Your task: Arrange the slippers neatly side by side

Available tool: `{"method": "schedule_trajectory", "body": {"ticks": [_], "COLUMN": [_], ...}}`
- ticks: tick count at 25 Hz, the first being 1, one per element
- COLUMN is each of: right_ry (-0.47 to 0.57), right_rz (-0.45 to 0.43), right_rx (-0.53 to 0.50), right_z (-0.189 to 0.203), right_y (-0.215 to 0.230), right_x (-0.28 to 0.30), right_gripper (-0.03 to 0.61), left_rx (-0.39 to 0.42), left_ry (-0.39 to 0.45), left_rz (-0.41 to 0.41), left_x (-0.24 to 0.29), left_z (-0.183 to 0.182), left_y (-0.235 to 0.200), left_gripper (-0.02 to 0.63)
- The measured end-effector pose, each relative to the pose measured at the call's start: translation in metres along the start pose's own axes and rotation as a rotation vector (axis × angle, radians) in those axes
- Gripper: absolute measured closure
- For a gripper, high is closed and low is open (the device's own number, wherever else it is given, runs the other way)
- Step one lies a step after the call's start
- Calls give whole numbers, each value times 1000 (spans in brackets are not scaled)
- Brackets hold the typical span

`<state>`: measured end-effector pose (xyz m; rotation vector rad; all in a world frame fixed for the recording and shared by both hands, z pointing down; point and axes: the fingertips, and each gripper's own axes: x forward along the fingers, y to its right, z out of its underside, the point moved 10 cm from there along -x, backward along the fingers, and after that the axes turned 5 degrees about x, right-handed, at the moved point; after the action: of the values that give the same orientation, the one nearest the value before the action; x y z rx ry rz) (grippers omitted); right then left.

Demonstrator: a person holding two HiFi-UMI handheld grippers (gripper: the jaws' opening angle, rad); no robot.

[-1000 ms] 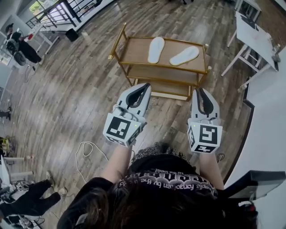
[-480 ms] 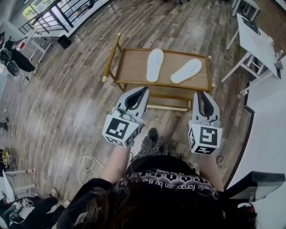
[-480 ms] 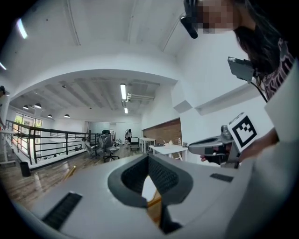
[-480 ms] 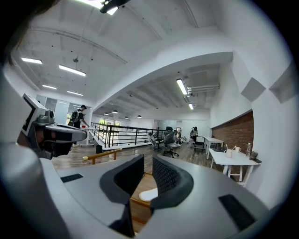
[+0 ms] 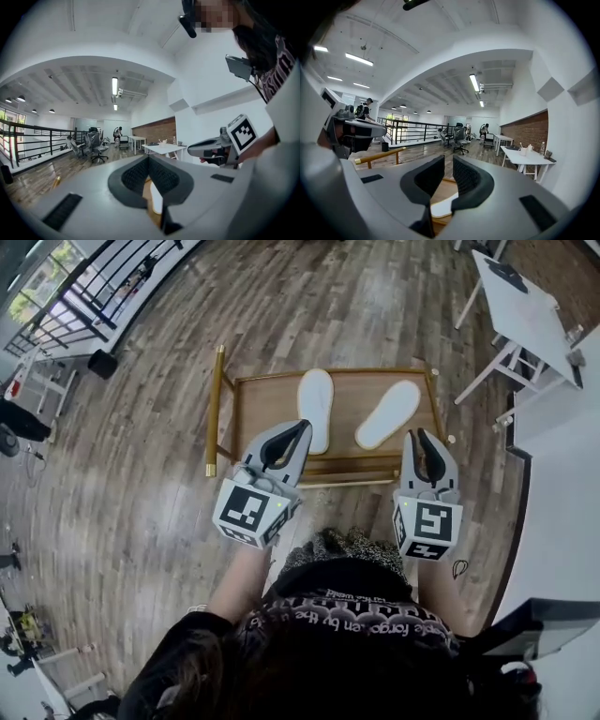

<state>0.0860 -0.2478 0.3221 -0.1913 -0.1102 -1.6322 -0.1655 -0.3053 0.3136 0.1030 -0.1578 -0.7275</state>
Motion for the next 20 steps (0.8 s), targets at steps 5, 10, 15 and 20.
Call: {"method": "schedule_trajectory", "body": {"ticks": [5,10,15,20], "right_ry": [-49,-88,-104,-112], "right_rz": [21,6,-21,-14], "right_rx": [2,0,0,22], "right_z": [5,12,11,10], "right_y": [12,32,55,73], "right_x": [32,71,114,146], "right_gripper": [538,538,538,538], "left_rx": [-28,-44,-26,-33], "left_ry": [-6,-31,-45,-35], "left_rz": [32,23,-9,-41], "left_x": [34,70,111,139], "left_z": [8,18,14,9], "left_y": [-15,-33,-54,-68], "left_gripper": [617,617,617,617]}}
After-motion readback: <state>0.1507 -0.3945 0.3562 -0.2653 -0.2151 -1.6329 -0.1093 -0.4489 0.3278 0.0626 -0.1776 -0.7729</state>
